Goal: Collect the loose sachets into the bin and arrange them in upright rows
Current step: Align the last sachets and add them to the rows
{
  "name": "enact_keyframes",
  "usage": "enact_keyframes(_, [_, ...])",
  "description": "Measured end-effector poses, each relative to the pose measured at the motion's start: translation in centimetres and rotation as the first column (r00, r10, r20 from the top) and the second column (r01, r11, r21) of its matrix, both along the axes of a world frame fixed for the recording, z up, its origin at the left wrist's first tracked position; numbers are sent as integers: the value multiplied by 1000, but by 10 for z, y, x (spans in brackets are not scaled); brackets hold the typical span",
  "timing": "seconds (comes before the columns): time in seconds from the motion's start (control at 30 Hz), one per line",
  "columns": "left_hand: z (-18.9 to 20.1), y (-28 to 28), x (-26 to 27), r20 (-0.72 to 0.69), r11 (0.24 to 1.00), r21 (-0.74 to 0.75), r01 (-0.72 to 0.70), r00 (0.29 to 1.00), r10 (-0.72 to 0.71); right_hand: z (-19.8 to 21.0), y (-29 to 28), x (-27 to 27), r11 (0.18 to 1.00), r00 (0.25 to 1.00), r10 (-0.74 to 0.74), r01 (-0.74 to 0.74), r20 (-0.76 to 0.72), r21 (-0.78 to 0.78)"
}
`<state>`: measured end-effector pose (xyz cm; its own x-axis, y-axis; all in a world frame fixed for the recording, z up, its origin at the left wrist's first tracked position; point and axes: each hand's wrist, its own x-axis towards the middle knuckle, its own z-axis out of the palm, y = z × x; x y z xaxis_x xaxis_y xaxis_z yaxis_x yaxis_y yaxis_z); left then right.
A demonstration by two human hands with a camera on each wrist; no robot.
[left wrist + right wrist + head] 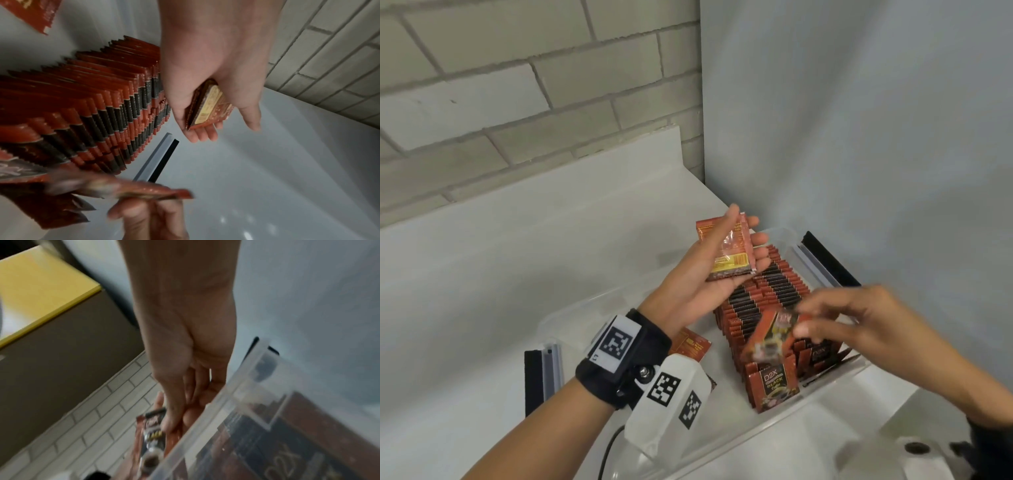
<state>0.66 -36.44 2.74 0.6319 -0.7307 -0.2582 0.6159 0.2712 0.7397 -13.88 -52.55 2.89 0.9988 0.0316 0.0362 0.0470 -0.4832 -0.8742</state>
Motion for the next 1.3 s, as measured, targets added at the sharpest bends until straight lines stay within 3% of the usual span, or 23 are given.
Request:
enact_keyframes(0.07, [-1,0,0,-21,1000,2,-5,1000,5,-4,-1,-3,967,992,116,-122,-39,-224])
enact_keyframes(0.23, [-1,-1,-2,-76,1000,-11,-7,997,6,-21,6,0,830,969,219,-245,-113,-501])
enact_keyframes(0.57, [-5,-2,-4,-137,1000,-25,-18,990,14,-10,15,12,742,938,199,-334,-285,-581])
enact_keyframes(0.9, [-3,-1,-4,-93,998,61,0,996,6,-12,13,17,748,915,215,-379,-341,-545])
enact_keyframes(1.07, [-5,-2,-4,-93,996,84,30,995,-22,-9,8,17,814,904,186,-361,-385,-455])
enact_keyframes(1.13, [-6,-2,-3,-70,994,71,86,994,-81,-3,6,16,885,923,133,-275,-361,-375])
enact_keyframes(1.2, [-6,-1,-4,-22,988,68,136,991,-134,-1,6,16,955,969,55,-122,-240,-272])
enact_keyframes(1.3, [-6,-1,-6,58,980,88,177,982,-182,-7,9,18,986,985,-155,148,-82,-77])
